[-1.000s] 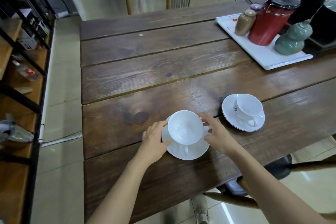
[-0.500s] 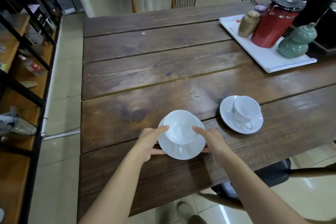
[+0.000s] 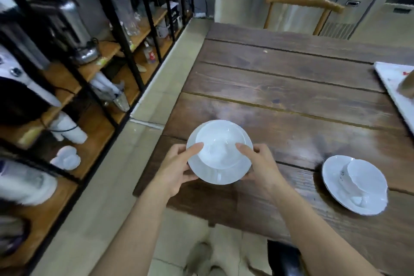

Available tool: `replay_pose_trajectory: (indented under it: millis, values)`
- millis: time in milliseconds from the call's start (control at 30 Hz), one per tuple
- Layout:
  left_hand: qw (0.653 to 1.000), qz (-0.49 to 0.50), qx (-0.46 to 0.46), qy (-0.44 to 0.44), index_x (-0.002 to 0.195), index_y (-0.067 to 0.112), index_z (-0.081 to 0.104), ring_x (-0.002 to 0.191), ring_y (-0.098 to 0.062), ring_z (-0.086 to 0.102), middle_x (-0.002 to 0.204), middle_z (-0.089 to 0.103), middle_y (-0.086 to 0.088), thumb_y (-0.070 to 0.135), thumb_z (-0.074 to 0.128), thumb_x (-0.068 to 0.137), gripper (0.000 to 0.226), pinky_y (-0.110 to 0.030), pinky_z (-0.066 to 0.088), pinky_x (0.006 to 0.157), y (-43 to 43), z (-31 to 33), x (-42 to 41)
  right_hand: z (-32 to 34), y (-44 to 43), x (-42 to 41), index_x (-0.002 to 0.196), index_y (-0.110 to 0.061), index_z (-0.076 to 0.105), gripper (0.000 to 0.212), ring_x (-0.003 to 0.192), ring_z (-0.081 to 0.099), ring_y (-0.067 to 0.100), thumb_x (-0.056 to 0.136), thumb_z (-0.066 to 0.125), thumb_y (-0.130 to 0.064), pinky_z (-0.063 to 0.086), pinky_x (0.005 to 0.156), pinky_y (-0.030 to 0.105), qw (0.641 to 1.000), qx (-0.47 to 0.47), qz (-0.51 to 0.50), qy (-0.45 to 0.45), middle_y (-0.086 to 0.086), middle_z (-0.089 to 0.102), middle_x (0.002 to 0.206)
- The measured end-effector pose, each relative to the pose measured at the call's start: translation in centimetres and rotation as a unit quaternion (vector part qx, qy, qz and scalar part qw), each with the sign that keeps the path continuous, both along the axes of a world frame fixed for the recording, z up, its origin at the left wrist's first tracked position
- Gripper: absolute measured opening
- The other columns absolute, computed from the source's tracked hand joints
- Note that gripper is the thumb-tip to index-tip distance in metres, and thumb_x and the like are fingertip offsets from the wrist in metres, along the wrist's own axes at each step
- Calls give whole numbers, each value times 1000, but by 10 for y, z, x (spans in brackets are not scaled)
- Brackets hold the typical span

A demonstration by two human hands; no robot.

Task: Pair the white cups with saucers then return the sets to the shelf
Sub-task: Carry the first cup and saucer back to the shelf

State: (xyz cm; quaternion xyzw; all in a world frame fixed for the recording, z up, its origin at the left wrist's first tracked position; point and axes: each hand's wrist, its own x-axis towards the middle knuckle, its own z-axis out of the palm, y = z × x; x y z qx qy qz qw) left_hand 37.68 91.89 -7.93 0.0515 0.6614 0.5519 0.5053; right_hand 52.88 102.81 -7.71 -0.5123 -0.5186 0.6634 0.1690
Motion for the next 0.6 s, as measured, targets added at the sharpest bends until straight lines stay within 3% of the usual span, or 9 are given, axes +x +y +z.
replay_pose_trajectory:
  millis: [67,167,300,367,433,600]
  values:
    - [998,61,6,20,115,21,46,100,-22,58,109,56,3,36,71,78,48,-34,53,67,-36,7,-9,8,-19,-24,115,-15,41,43,100,59,22,84,64,-36,60,75,45,998,10,58,12,1,54,111]
    - [987,155,13,30,123,16,44,107,-30,60,121,59,-7,42,76,68,69,-38,55,72,-99,17,-29,23,-64,-63,113,-15,41,43,97,61,20,84,65,-36,60,71,41,991,5,129,43,0,55,109]
    - [958,282,15,41,122,13,52,115,-47,53,127,57,-20,47,76,66,70,-41,56,73,-189,33,-50,41,-136,-117,106,-13,46,37,89,62,19,83,67,-33,60,69,44,974,10,215,69,1,58,102]
    - [940,335,30,56,109,15,58,112,-40,57,124,61,-15,48,78,61,62,-40,56,67,-239,40,-60,52,-177,-143,109,-10,51,39,87,65,23,82,68,-33,60,61,41,962,8,261,82,7,62,103]
    - [923,376,40,68,110,13,59,107,-31,61,122,63,-11,45,76,68,55,-37,56,62,-291,50,-68,60,-222,-168,113,-8,52,46,90,65,25,81,68,-36,58,53,34,945,22,312,90,10,63,109]
    - [873,471,22,122,107,13,57,97,-24,61,112,63,-7,36,72,78,39,-37,55,60,-425,79,-88,73,-352,-222,112,-11,47,45,98,59,23,81,67,-36,59,70,40,909,26,394,134,2,56,104]
